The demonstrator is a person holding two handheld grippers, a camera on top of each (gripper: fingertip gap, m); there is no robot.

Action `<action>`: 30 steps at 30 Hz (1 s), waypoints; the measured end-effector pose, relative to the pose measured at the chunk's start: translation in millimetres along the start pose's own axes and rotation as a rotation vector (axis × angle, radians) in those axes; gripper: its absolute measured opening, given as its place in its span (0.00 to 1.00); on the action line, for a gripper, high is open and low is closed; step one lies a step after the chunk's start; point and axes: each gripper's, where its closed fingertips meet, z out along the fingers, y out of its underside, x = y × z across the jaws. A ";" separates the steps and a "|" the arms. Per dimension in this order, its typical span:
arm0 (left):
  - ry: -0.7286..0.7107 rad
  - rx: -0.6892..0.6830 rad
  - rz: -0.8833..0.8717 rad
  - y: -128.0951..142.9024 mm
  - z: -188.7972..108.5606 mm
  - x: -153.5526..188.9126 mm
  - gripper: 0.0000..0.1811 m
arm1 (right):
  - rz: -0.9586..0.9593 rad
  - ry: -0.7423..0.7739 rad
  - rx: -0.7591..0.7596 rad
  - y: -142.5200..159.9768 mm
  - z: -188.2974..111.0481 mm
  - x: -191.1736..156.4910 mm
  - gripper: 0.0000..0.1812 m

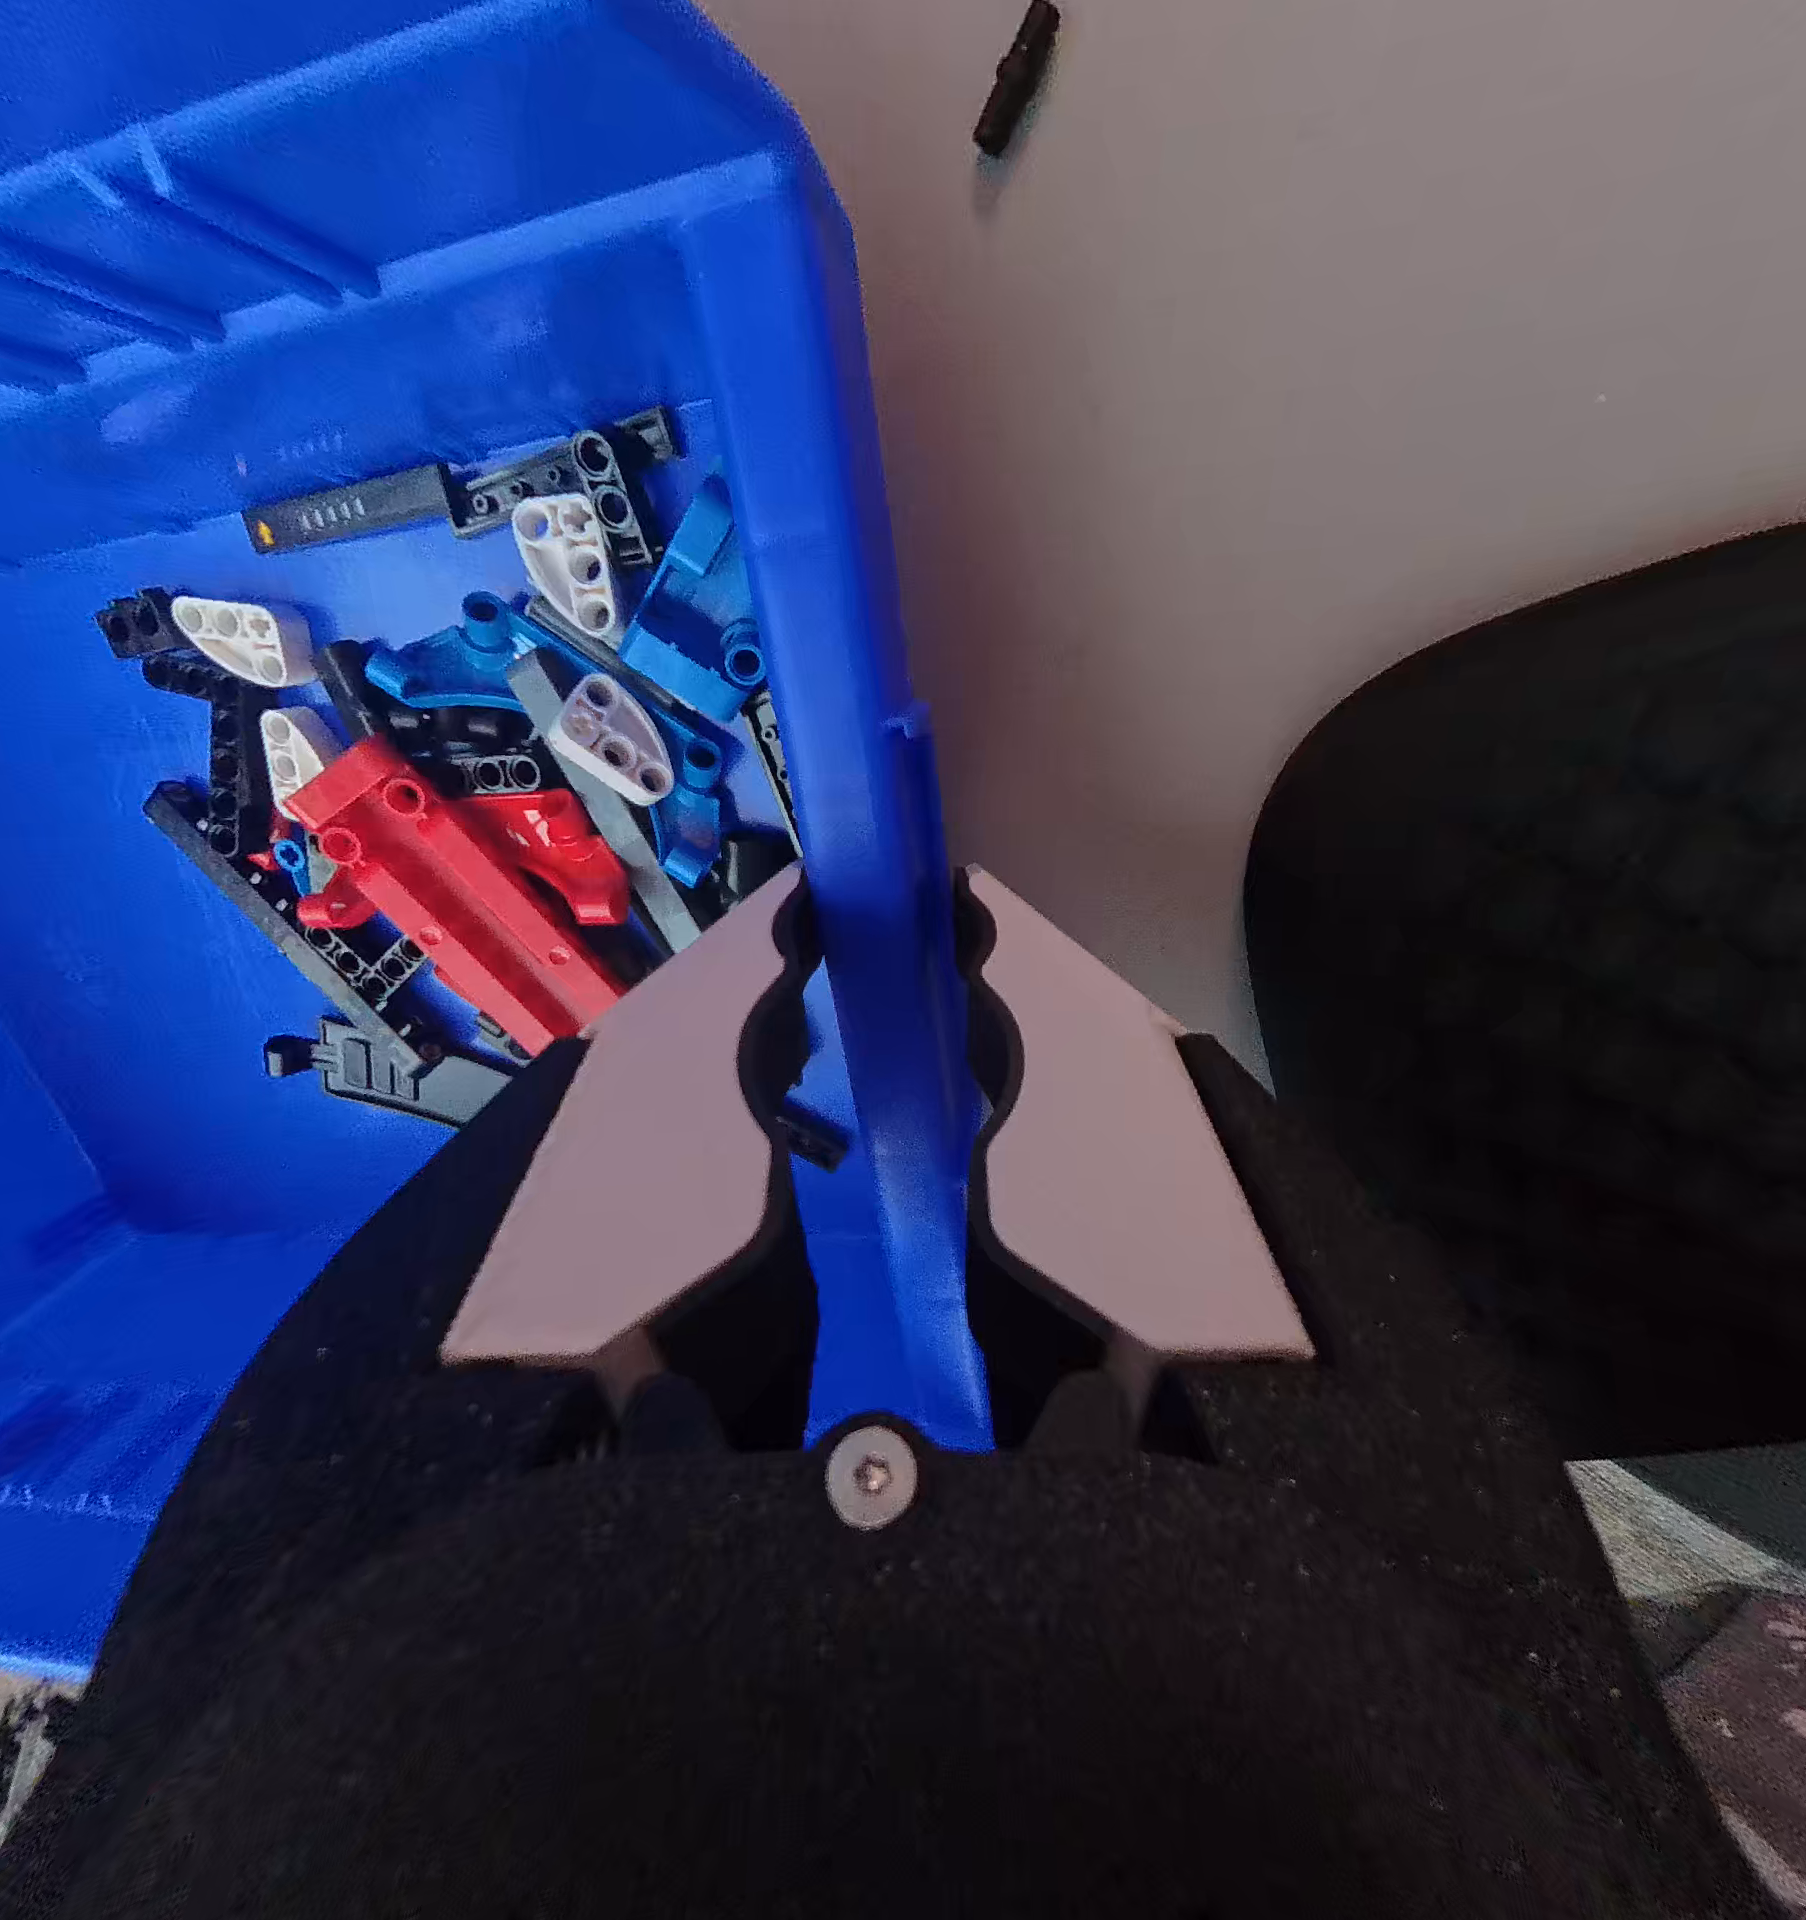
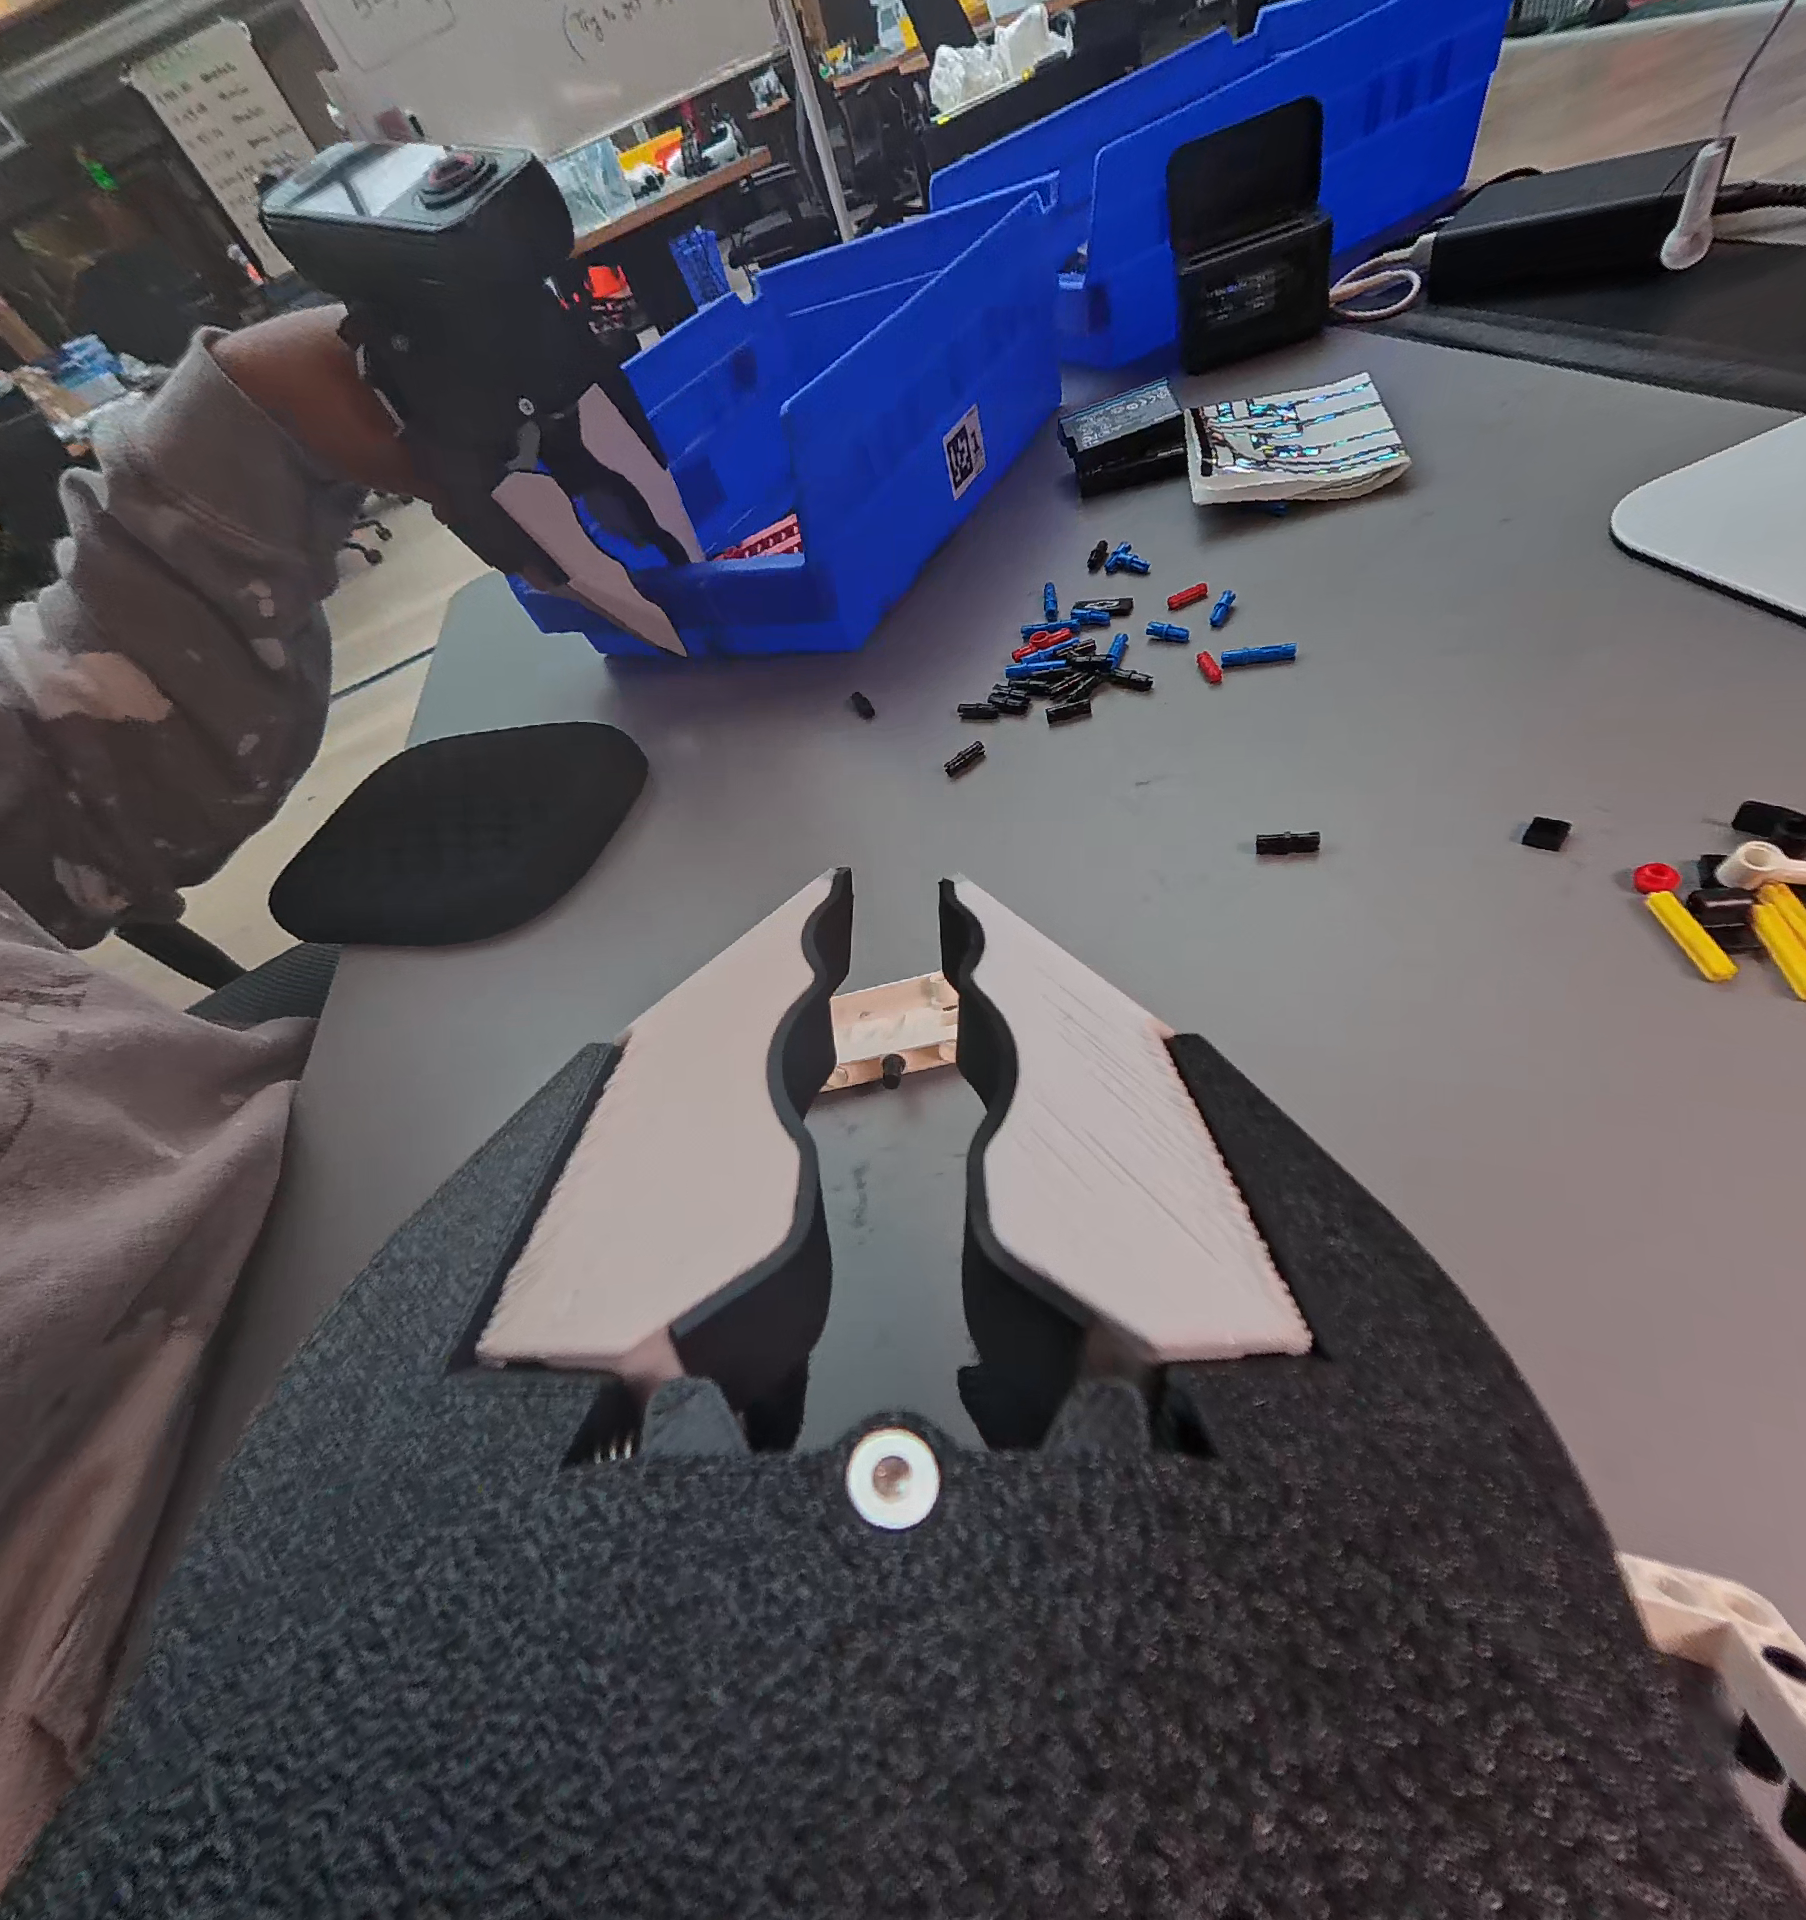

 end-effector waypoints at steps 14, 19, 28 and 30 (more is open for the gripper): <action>0.021 0.129 0.009 -1.2 -10.0 -9.0 0.17 | 0.055 0.000 0.068 -12.0 -7.8 4.5 0.09; -0.109 0.486 -0.057 -51.9 -54.3 -21.3 0.21 | 0.053 0.001 0.059 -10.0 -6.9 5.5 0.09; -0.132 0.576 -0.146 -87.5 -55.8 -18.4 0.26 | 0.048 0.003 0.051 -8.7 -6.3 4.9 0.09; -0.127 0.493 -0.135 -82.8 -42.3 -16.0 0.24 | 0.048 0.003 0.053 -9.3 -7.1 5.0 0.09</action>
